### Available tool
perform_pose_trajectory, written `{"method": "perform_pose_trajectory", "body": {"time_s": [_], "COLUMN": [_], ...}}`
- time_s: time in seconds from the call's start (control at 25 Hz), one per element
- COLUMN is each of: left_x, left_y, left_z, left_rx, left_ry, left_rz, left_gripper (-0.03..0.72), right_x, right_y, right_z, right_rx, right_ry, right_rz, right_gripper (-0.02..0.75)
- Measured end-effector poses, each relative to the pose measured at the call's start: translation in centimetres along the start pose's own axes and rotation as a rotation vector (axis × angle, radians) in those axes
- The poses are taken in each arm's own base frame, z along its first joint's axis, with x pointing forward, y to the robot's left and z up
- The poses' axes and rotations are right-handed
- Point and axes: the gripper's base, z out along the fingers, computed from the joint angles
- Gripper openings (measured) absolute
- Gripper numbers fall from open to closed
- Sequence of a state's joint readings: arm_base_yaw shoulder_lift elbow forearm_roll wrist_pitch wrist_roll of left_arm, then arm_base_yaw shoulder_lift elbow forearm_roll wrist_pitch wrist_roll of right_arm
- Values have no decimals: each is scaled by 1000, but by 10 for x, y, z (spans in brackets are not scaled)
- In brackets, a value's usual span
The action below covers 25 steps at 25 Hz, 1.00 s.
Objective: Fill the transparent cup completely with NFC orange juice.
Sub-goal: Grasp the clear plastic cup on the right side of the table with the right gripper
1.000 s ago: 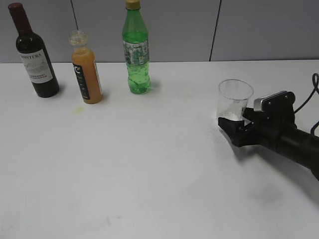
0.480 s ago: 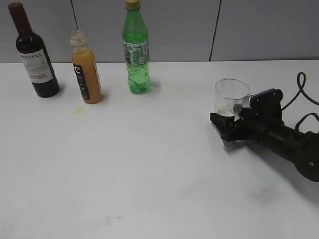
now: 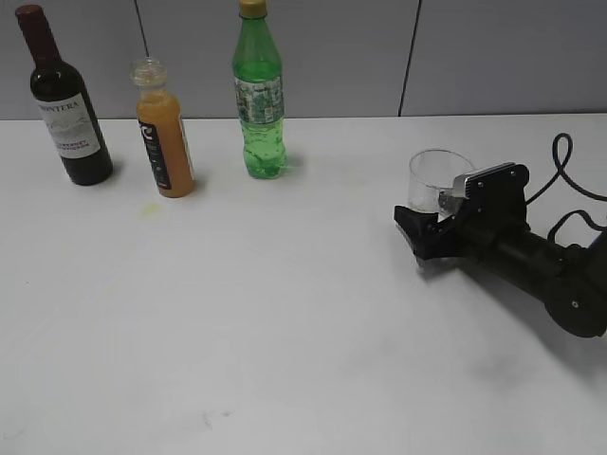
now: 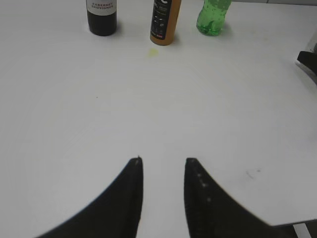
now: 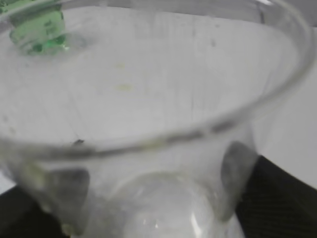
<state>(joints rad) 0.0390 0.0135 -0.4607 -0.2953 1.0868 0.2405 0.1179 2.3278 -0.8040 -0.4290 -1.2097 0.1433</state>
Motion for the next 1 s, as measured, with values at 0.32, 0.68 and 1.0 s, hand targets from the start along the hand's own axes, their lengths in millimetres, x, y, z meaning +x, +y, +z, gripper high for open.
{"method": "perform_pose_trajectory", "body": {"time_s": [0.32, 0.68, 1.0], "left_x": [0, 0, 0], "left_y": [0, 0, 0], "left_z": [0, 0, 0], "left_rx": [0, 0, 0], "left_ry": [0, 0, 0], "left_rz": [0, 0, 0], "left_gripper": [233, 233, 233], "right_x": [6, 6, 5], "right_y": [-1, -1, -1], "right_z": [2, 5, 5], "right_rx": [1, -12, -16], "right_ry": [2, -2, -2], "right_rz": [6, -1, -3], "right_gripper": [657, 635, 603]}}
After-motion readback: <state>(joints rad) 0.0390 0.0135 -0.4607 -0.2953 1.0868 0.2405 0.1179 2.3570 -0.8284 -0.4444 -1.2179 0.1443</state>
